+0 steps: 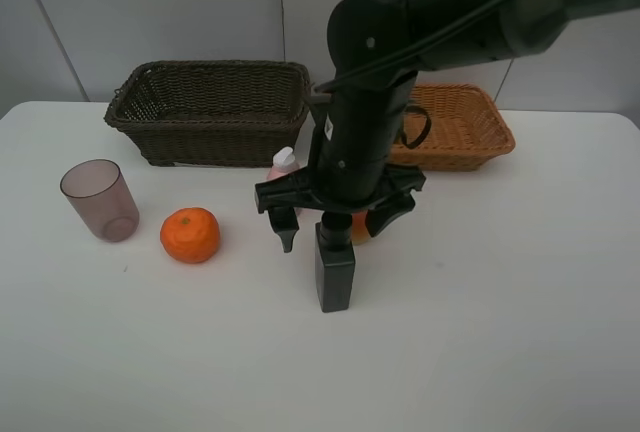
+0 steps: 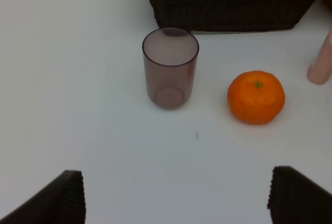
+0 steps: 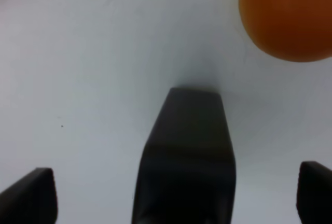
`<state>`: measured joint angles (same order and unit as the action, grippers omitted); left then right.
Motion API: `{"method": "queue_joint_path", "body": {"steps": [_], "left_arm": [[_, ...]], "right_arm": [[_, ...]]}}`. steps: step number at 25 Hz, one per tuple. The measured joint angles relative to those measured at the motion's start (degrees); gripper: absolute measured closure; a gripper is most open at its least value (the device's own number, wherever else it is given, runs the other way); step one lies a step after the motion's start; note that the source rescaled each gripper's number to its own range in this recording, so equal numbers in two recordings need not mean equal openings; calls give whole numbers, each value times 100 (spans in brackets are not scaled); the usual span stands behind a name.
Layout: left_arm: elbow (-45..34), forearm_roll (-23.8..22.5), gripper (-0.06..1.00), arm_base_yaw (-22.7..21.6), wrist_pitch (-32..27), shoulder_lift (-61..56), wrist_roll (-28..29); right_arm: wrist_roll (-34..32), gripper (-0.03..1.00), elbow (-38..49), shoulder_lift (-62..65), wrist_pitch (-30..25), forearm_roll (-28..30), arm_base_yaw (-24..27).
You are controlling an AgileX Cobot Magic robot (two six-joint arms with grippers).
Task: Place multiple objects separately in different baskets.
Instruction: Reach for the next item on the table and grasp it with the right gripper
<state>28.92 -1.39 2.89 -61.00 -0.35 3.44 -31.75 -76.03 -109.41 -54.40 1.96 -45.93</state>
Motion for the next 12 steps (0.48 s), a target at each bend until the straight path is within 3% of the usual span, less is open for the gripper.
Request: {"method": "queue_joint_path", "body": {"steps": [12], "left_arm": [[0, 0, 3, 0, 0, 0, 0]], "right_arm": [[-18, -3, 0, -291, 6, -6, 0]]}}
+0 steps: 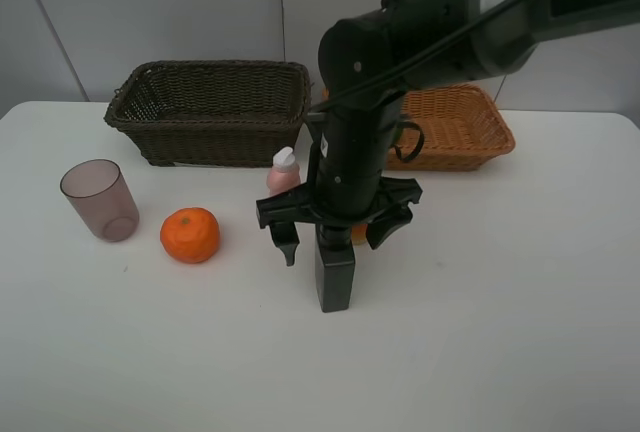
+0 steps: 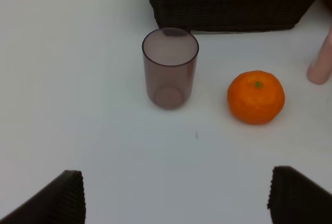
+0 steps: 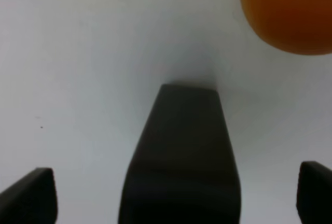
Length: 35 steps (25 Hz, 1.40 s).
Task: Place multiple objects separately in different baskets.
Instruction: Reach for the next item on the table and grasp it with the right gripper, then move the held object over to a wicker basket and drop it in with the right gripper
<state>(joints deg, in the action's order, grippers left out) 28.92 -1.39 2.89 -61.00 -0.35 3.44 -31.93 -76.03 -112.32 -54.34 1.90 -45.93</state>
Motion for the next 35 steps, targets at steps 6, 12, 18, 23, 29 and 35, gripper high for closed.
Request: {"method": "queue_joint_path", "body": {"steps": [6, 12, 18, 23, 29, 35], "left_arm": [[0, 0, 3, 0, 0, 0, 0], [0, 0, 3, 0, 0, 0, 0], [0, 0, 3, 0, 0, 0, 0], [0, 0, 3, 0, 0, 0, 0], [0, 0, 3, 0, 0, 0, 0], [0, 0, 3, 0, 0, 0, 0]], "right_arm": [[0, 10, 0, -107, 10, 0, 0], [0, 79, 0, -107, 47, -3, 0], [0, 78, 0, -107, 42, -4, 0], [0, 78, 0, -107, 42, -4, 0], [0, 78, 0, -107, 42, -4, 0], [0, 78, 0, -107, 36, -4, 0]]}}
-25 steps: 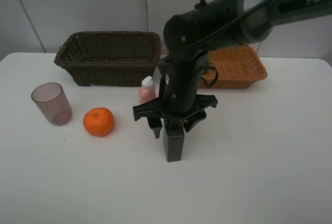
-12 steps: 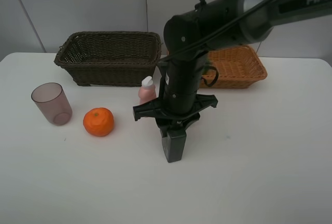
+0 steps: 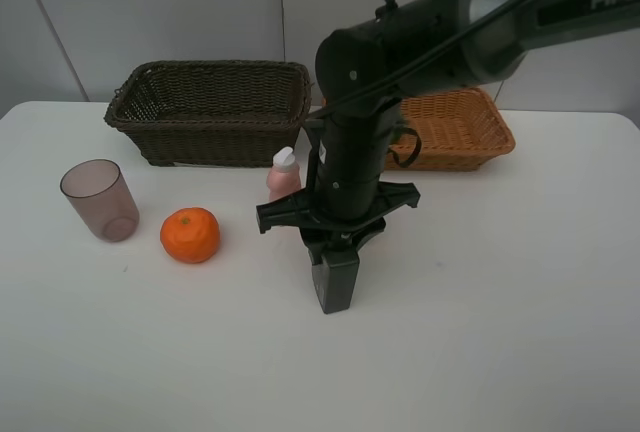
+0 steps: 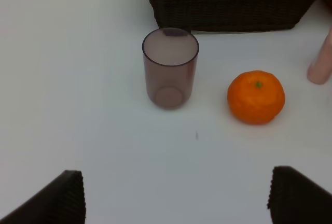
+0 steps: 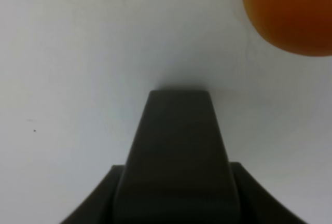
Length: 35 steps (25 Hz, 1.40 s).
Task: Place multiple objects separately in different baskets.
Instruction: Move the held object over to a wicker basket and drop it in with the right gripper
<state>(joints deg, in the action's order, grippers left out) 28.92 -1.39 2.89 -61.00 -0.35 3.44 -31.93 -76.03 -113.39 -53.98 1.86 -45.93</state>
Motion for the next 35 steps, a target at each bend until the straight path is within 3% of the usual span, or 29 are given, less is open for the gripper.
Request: {"method": "queue_joint_path", "body": {"steps": [8, 19, 31, 35], "left_arm": [[0, 0, 3, 0, 0, 0, 0], [0, 0, 3, 0, 0, 0, 0], [0, 0, 3, 0, 0, 0, 0], [0, 0, 3, 0, 0, 0, 0]], "right_arm": [[40, 78, 0, 26, -157, 0, 0], [1378, 78, -1380, 340, -1556, -24, 0], [1883, 78, -3141, 330, -1601, 207, 0], [2116, 78, -3245, 308, -1049, 212, 0]]}}
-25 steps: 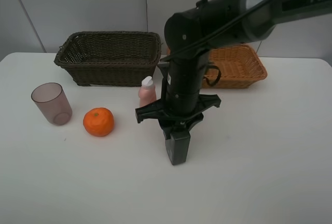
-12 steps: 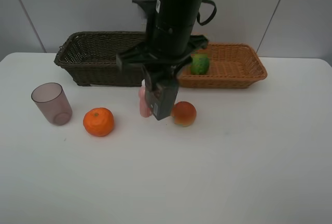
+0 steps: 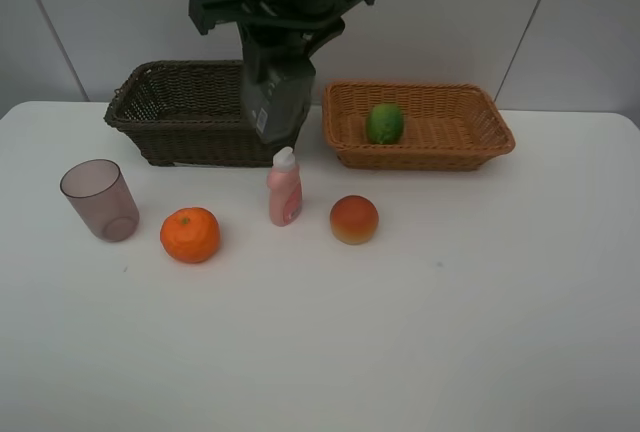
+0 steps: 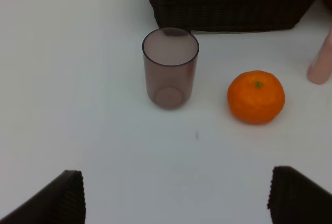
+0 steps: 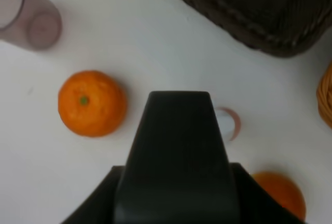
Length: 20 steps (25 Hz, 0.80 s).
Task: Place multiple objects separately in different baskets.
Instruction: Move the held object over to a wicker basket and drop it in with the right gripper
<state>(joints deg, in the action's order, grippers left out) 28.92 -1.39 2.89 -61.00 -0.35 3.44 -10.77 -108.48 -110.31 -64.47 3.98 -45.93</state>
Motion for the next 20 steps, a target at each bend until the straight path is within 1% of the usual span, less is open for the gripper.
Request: {"method": "queue_joint_path", "body": {"steps": [7, 10, 14, 20], "left_arm": [[0, 0, 3, 0, 0, 0, 0], [0, 0, 3, 0, 0, 0, 0], [0, 0, 3, 0, 0, 0, 0], [0, 0, 3, 0, 0, 0, 0]], "right_arm": [[100, 78, 0, -365, 1861, 183, 11], [100, 78, 0, -625, 2555, 266, 74], [100, 78, 0, -1007, 3234, 303, 268], [100, 78, 0, -1534, 4101, 360, 684]]}}
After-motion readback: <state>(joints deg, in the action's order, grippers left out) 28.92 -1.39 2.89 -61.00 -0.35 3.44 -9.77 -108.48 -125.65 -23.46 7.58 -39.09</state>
